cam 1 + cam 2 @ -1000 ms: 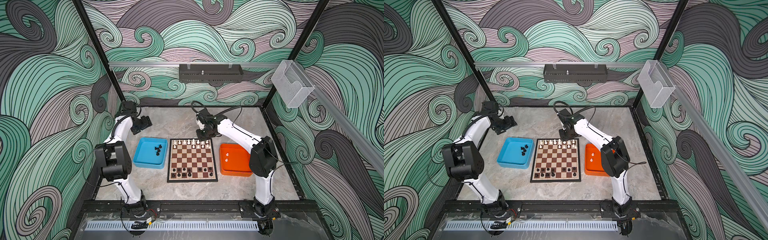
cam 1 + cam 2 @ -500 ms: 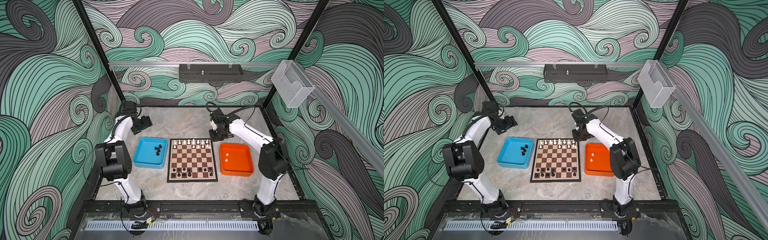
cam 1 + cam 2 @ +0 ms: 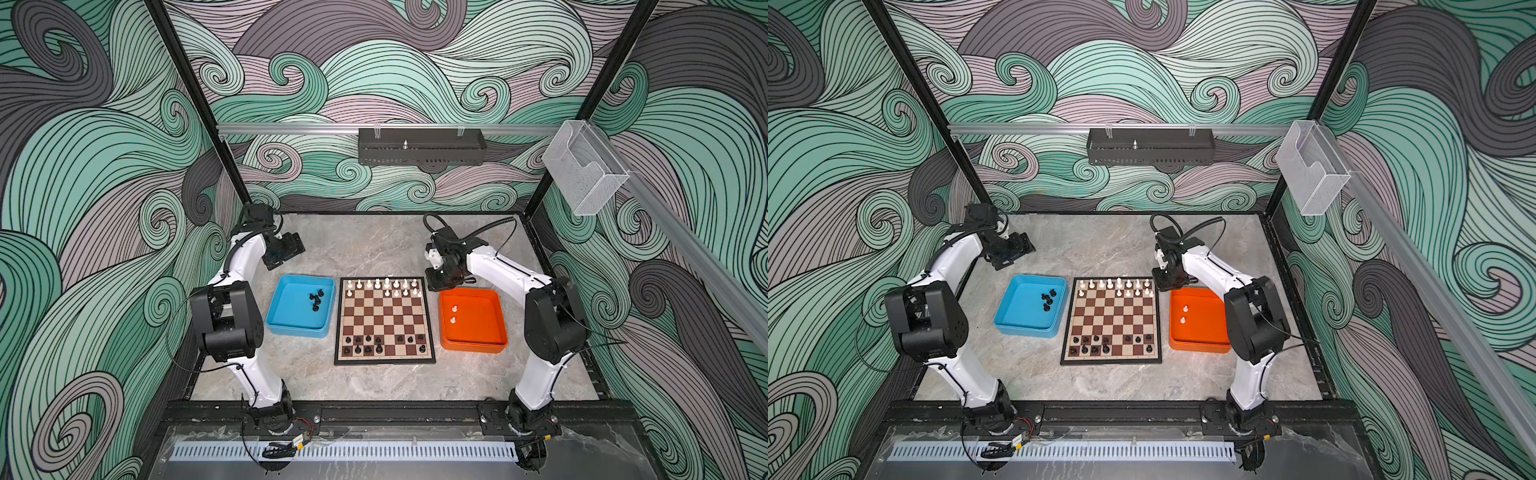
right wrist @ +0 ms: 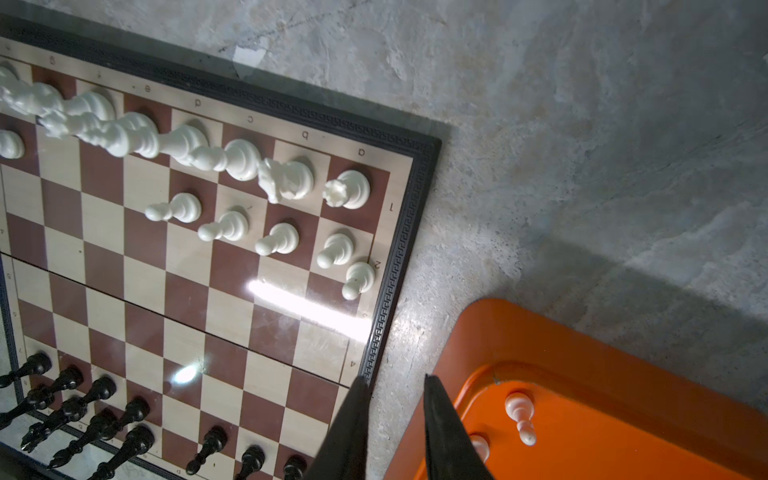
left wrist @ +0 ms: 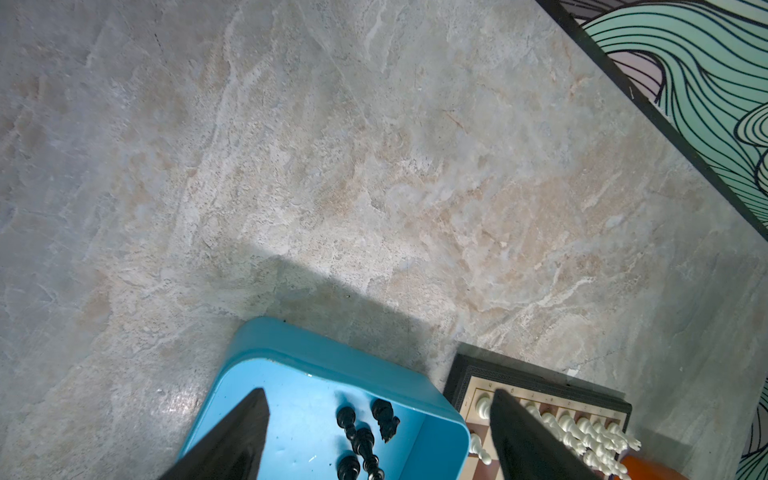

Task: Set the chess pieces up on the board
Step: 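Lift the white pawn and carry it with the right gripper over the board, then move the held white pawn with the right gripper toward the board's far edge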

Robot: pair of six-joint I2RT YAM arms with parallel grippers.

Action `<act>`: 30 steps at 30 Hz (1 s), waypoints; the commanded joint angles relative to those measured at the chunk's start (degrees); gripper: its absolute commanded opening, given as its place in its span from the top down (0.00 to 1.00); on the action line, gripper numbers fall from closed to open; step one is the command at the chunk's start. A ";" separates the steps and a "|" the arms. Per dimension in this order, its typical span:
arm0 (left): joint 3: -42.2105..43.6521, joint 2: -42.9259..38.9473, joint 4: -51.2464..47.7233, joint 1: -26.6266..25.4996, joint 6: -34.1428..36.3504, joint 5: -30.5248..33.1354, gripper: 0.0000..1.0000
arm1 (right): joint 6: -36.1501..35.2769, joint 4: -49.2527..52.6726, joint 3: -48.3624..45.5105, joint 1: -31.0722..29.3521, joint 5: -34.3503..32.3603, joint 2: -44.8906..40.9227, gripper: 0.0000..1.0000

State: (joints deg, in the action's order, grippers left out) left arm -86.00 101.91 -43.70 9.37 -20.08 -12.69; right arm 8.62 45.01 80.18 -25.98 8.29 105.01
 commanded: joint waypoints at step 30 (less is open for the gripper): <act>-0.68 0.33 -0.51 1.35 0.02 -1.41 0.14 | -3.70 -5.00 -1.29 0.23 5.77 0.02 0.59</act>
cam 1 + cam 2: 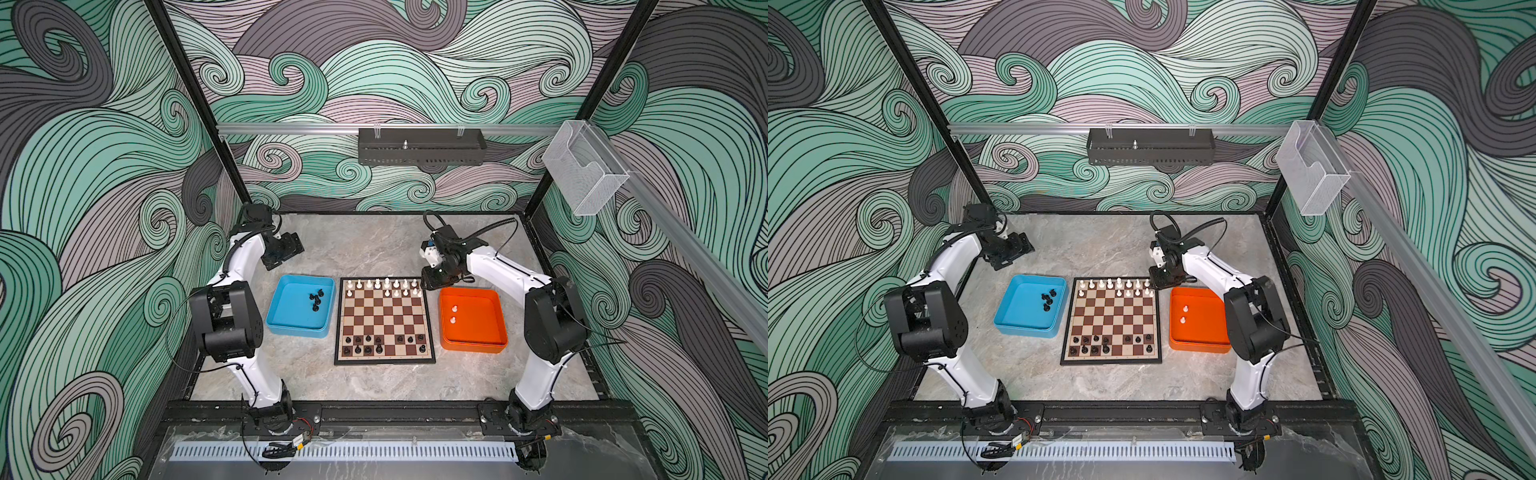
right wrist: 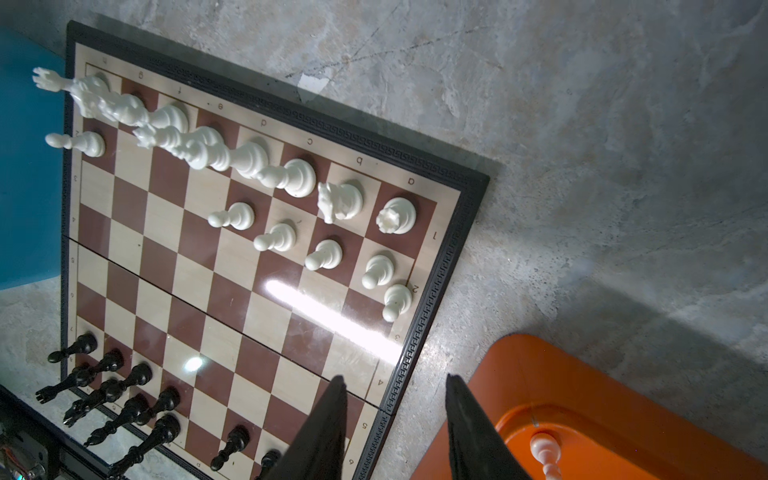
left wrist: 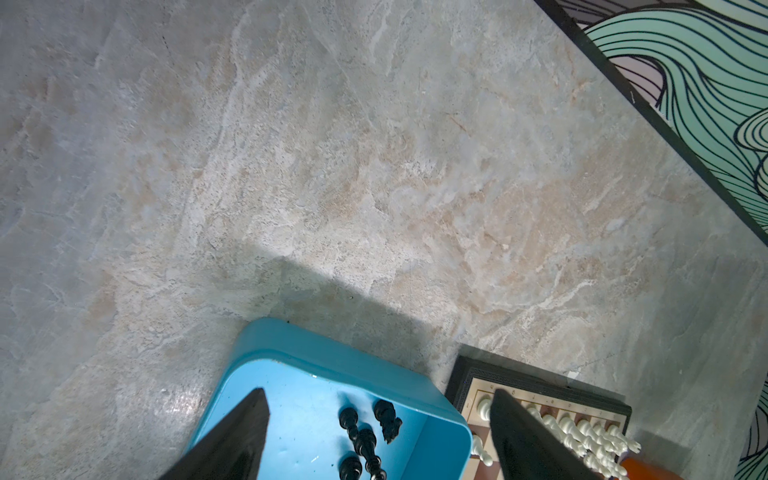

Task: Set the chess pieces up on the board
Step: 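Move the held white pawn with the right gripper toward the board's far edge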

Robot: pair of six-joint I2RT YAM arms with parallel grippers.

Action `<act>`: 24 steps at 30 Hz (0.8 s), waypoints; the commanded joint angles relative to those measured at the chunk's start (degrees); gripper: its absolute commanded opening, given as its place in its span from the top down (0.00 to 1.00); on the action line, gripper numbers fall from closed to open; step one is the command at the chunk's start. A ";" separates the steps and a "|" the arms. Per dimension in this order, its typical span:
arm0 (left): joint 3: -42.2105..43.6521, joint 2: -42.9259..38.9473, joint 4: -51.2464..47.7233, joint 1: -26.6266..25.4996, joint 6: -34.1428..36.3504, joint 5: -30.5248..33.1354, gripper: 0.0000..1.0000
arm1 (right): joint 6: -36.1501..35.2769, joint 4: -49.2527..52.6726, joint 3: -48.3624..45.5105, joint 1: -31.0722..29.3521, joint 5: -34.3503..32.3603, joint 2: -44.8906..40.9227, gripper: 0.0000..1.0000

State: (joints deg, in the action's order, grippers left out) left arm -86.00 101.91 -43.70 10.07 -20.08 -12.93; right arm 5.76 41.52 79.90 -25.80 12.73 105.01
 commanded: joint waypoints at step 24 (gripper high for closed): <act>-0.22 0.82 -0.09 1.12 -0.58 -1.93 0.14 | -1.80 -2.95 -2.20 -2.74 -0.80 3.29 0.60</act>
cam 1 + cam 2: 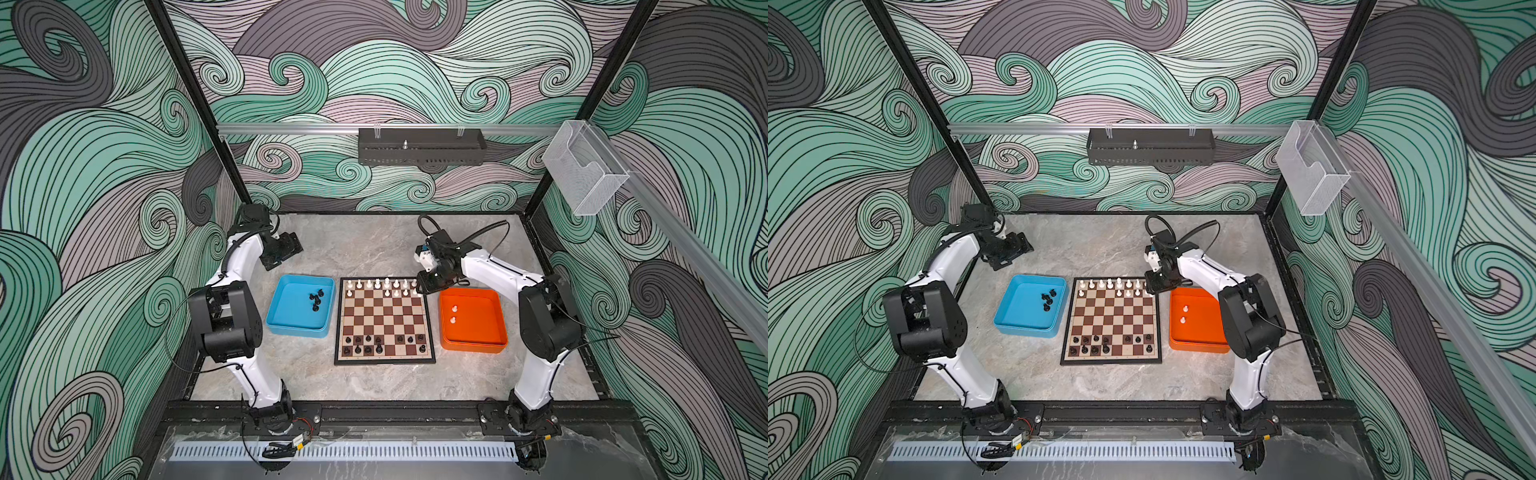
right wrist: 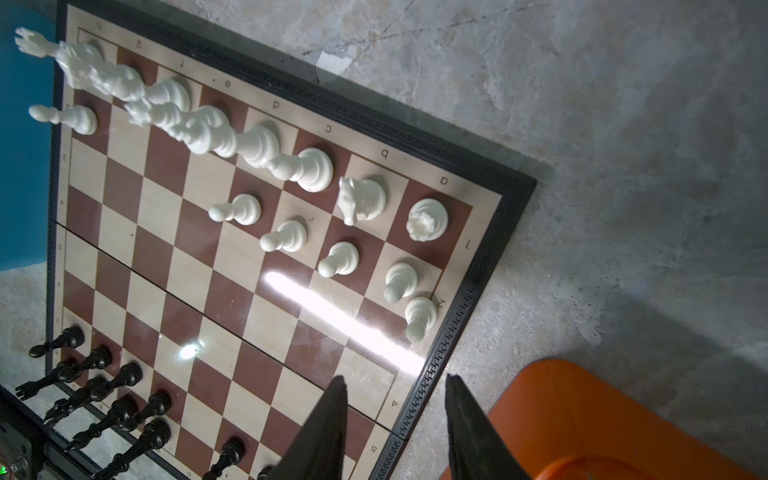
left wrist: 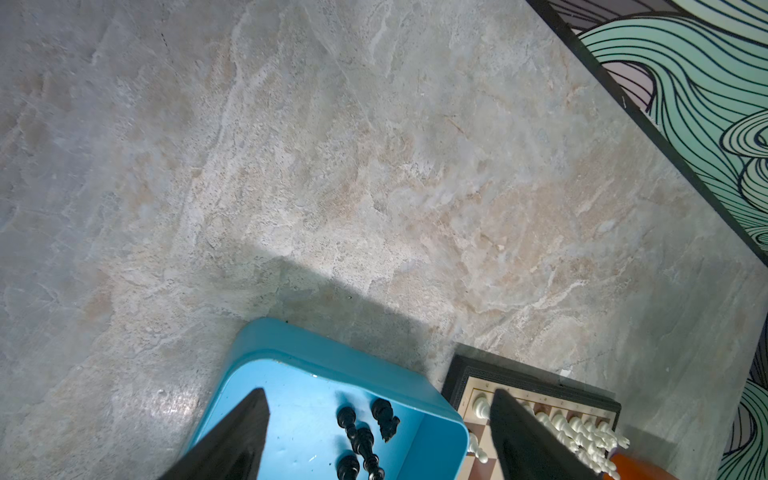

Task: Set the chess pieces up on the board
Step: 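Move the held white pawn with the right gripper toward the board's far edge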

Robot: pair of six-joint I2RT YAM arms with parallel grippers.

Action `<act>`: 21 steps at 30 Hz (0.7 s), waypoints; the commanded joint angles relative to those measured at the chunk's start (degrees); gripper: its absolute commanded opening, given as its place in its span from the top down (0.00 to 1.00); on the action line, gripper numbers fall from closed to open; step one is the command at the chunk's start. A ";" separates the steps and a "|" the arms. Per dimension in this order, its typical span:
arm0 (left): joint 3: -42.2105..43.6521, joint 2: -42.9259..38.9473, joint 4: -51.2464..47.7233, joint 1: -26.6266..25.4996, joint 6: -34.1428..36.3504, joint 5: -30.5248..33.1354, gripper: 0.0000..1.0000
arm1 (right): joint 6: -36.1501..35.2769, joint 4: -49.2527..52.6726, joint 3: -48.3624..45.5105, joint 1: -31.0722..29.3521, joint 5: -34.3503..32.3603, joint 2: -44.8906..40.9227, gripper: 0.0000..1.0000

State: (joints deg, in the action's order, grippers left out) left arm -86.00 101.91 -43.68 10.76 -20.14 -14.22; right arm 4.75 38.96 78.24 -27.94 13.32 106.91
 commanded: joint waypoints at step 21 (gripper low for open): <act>-0.24 1.19 -0.09 0.44 -0.45 -0.55 0.14 | -0.77 -0.28 1.32 -1.24 -6.11 4.71 0.70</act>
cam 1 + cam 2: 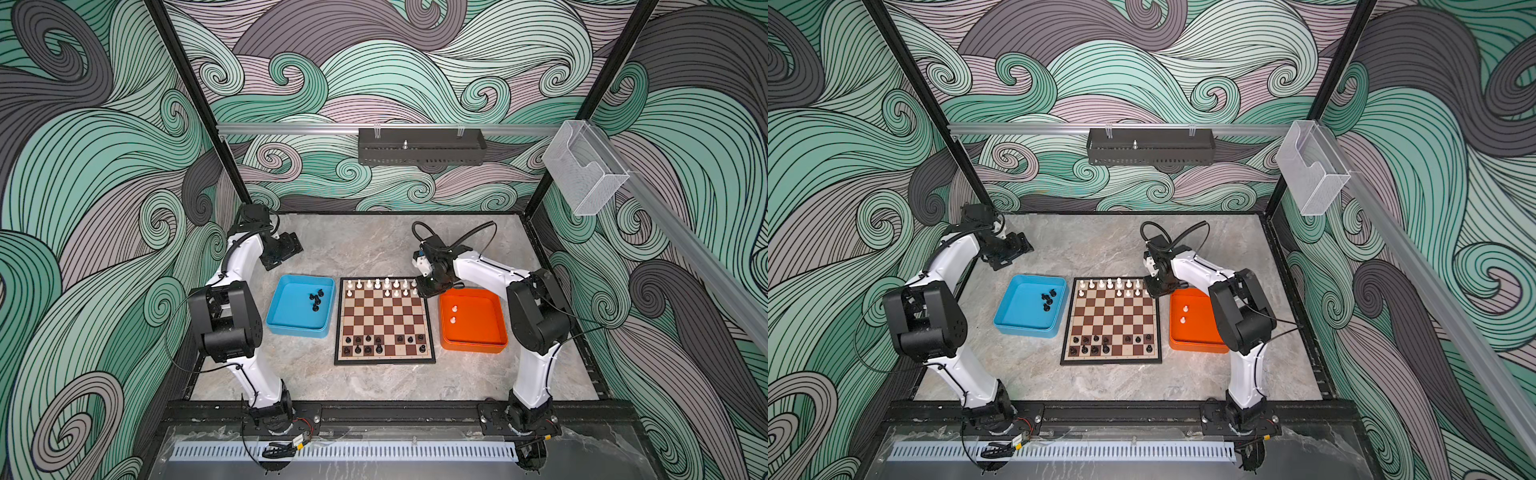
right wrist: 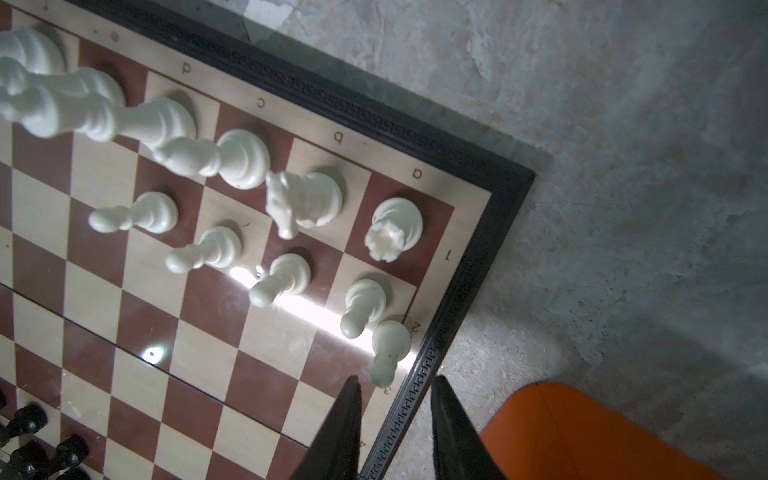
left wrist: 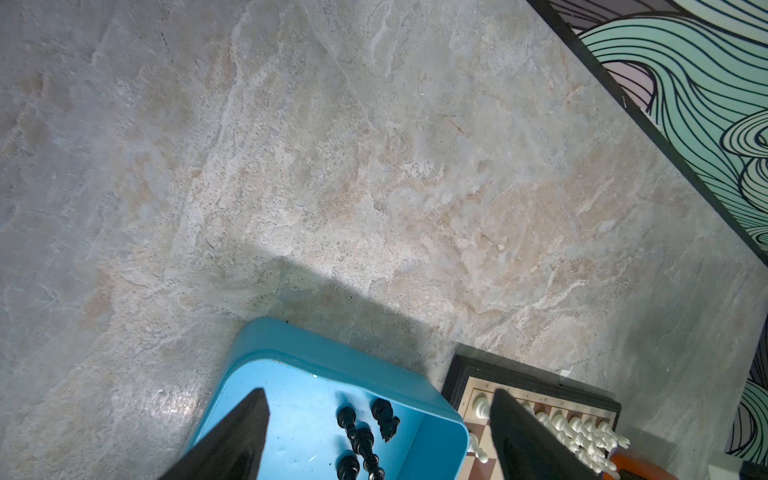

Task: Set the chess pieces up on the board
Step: 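Move the held white pawn with the right gripper toward the board's far edge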

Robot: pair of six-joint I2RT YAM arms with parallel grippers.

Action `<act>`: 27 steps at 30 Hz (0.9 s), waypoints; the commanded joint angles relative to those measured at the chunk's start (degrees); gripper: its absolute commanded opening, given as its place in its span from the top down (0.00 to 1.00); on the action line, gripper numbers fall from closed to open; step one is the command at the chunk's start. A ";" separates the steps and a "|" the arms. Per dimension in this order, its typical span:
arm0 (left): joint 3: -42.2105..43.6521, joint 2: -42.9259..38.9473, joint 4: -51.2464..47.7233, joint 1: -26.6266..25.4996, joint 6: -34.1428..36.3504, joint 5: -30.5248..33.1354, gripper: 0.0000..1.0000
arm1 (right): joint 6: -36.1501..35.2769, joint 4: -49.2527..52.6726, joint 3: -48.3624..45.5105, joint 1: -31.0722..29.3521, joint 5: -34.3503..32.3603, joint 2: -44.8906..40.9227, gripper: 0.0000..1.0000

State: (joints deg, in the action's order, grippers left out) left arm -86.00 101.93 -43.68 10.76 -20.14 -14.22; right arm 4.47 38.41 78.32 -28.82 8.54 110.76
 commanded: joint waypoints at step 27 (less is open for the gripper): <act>-0.36 1.50 -0.20 0.57 -0.43 -0.47 0.14 | -0.87 0.13 3.33 -0.94 -1.68 2.79 0.79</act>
State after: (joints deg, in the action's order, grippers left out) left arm -86.00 102.80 -43.68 10.76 -20.14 -14.22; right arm 4.38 38.11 80.66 -29.58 7.51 113.25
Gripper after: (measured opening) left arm 0.856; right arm 0.215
